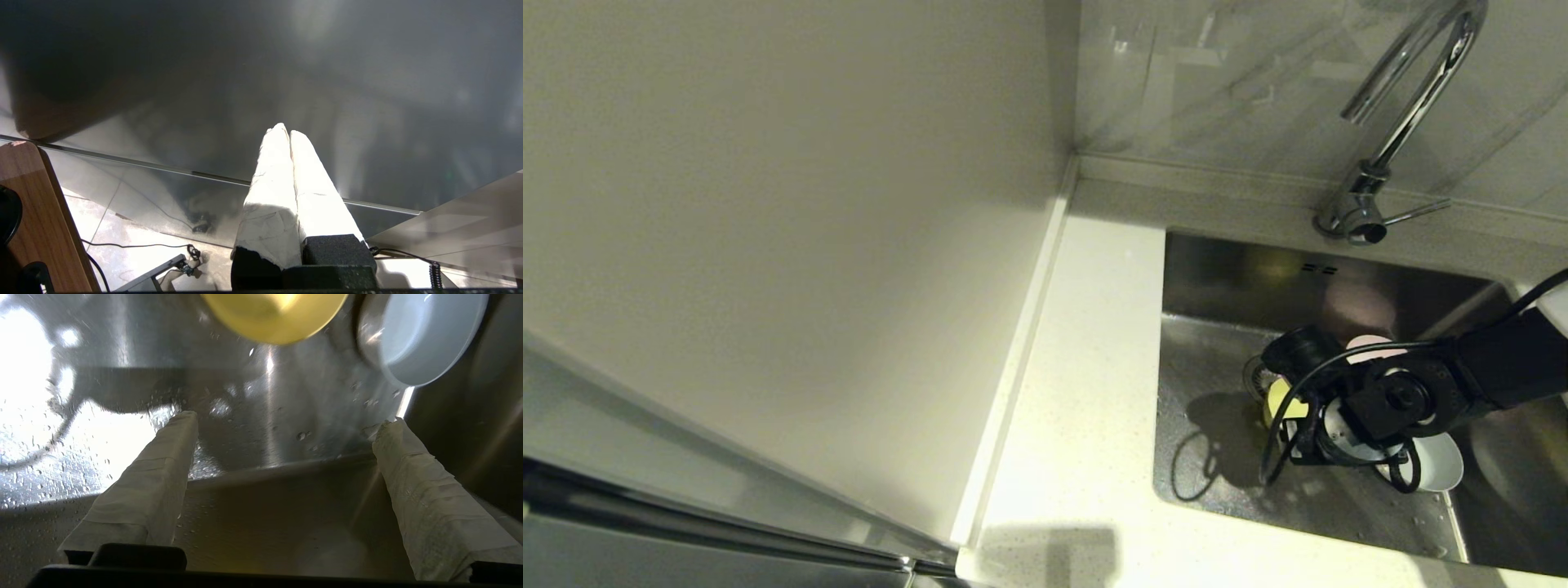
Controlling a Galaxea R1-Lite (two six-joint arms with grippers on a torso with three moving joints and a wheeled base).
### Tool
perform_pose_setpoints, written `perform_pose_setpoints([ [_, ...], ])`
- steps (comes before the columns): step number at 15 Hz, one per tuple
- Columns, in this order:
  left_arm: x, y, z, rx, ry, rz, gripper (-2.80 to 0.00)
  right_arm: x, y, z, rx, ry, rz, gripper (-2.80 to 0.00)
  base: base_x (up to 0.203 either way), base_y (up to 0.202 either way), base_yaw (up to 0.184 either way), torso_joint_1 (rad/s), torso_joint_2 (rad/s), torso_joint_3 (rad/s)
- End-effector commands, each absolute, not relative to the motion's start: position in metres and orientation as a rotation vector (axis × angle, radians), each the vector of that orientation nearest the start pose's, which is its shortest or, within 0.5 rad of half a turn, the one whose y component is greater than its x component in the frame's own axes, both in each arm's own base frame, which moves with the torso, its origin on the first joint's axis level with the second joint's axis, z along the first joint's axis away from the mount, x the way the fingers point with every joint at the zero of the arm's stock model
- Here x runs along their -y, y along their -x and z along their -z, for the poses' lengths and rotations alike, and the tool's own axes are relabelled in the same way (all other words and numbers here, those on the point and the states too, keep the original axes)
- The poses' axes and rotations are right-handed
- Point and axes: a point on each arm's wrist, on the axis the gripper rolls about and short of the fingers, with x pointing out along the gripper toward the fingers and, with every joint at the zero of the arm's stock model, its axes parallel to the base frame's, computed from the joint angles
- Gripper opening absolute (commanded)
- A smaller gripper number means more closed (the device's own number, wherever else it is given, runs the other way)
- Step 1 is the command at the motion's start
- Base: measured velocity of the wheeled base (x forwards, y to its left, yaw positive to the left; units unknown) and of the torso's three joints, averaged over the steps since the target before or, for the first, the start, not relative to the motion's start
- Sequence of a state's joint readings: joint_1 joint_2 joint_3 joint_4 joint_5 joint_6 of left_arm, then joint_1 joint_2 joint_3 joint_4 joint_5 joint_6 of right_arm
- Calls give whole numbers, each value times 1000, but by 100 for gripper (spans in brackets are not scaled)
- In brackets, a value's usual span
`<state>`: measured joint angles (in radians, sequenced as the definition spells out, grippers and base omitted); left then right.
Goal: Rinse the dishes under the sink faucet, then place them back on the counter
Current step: Put a bowl back to the table from the sink
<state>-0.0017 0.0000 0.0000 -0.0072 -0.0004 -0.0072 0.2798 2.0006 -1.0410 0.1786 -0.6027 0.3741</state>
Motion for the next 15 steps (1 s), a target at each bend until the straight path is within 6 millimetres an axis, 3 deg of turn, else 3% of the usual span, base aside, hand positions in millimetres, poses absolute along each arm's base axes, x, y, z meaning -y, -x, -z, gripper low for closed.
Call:
perform_pose_setpoints([
  [1, 0, 23, -75, 5, 8, 2, -280, -82, -326, -69, -989, 157, 466, 0, 0, 0, 0, 0, 0, 0],
  [8, 0, 23, -75, 5, 8, 2, -280, -99, -351, -77, -970, 102, 312, 0, 0, 0, 0, 0, 0, 0],
  [15, 0, 23, -75, 5, 8, 2, -280, -111, -411, -58, -916, 61, 297, 0, 0, 0, 0, 0, 0, 0],
])
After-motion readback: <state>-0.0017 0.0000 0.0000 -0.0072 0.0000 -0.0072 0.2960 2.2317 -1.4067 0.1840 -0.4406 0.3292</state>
